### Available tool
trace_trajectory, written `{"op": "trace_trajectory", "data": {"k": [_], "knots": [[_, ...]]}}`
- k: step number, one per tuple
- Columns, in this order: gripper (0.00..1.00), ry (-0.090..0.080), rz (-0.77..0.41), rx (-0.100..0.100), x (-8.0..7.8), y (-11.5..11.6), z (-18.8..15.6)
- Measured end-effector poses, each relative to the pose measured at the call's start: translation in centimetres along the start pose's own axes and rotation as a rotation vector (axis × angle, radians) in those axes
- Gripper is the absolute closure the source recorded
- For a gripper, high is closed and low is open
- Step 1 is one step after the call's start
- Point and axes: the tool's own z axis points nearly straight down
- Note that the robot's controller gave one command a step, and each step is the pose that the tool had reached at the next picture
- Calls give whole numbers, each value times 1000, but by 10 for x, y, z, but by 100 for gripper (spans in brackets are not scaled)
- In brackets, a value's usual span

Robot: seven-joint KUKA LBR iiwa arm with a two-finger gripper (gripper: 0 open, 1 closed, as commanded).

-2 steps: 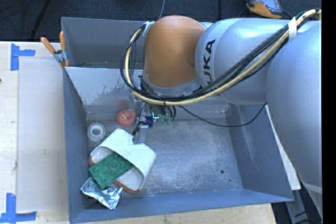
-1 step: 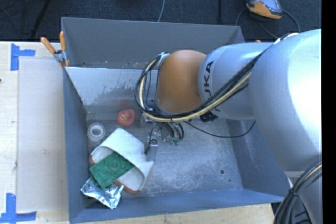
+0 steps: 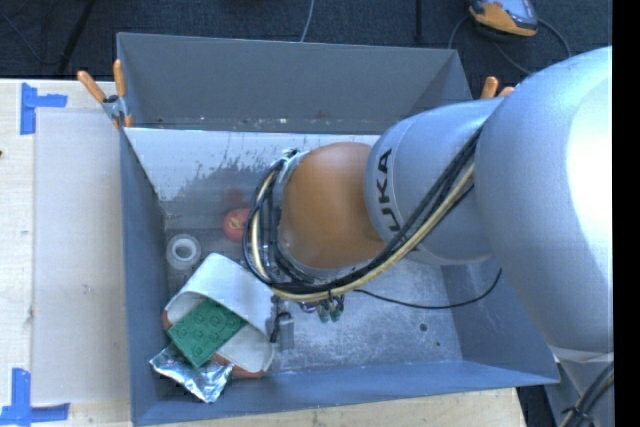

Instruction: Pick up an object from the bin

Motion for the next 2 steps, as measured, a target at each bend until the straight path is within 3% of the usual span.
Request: {"op": "trace_trajectory", "data": {"k": [1,2], "knots": [[0,30,578,3,-23,21,-30],[0,1,500,-1,19,69,11]]}}
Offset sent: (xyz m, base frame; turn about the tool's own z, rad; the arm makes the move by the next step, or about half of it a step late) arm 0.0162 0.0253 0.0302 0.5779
